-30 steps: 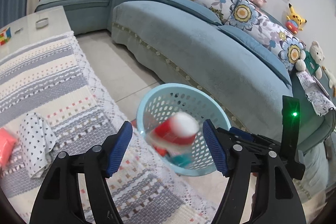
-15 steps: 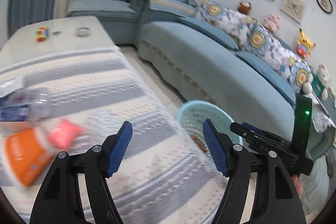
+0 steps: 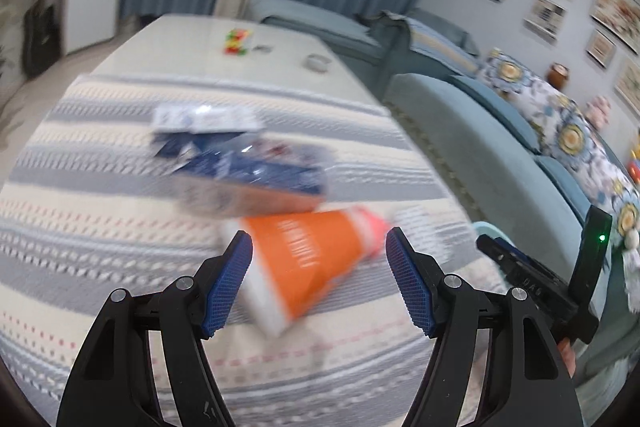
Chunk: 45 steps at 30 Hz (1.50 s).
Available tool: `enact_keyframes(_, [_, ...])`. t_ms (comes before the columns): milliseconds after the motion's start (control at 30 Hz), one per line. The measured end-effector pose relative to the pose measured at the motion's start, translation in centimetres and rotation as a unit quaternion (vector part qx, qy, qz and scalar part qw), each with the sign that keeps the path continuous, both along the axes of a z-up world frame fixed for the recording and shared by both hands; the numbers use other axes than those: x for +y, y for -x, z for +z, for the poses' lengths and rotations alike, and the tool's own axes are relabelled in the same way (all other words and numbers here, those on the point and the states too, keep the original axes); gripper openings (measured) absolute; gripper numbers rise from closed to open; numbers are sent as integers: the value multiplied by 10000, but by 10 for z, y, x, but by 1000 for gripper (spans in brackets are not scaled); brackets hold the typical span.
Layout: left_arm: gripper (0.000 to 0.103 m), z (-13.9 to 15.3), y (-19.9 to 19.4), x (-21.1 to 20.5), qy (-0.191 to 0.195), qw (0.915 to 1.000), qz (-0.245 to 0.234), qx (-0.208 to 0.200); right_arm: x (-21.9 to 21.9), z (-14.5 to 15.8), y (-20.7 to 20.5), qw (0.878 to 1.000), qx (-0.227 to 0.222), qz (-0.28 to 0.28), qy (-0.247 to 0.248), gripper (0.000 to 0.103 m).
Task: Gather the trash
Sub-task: 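Move both tools back over the table toward the remaining items, then grasp the orange paper cup with the left tool while the right tool grasps the white dotted mask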
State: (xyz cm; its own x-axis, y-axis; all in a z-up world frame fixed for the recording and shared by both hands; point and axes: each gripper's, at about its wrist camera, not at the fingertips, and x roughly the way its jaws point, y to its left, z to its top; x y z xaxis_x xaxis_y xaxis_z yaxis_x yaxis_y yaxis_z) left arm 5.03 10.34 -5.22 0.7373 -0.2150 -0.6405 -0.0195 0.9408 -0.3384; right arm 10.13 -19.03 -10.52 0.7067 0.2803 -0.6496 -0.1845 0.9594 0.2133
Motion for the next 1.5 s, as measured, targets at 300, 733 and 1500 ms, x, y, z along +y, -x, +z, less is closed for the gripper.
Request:
enact_keyframes(300, [63,-49,-13,15,738,9941,38,790,22,-14,-4,9994,54,113,324,51])
enact_keyframes(733, [57,-26,22,-55,911,9832,-1371,795,13,-15,-4,9999,89,105,57,51])
enact_keyframes(1500, [79,-71,-24,-26,533,9912,-781,931,15,-13,-1,9998,14,195,3,51])
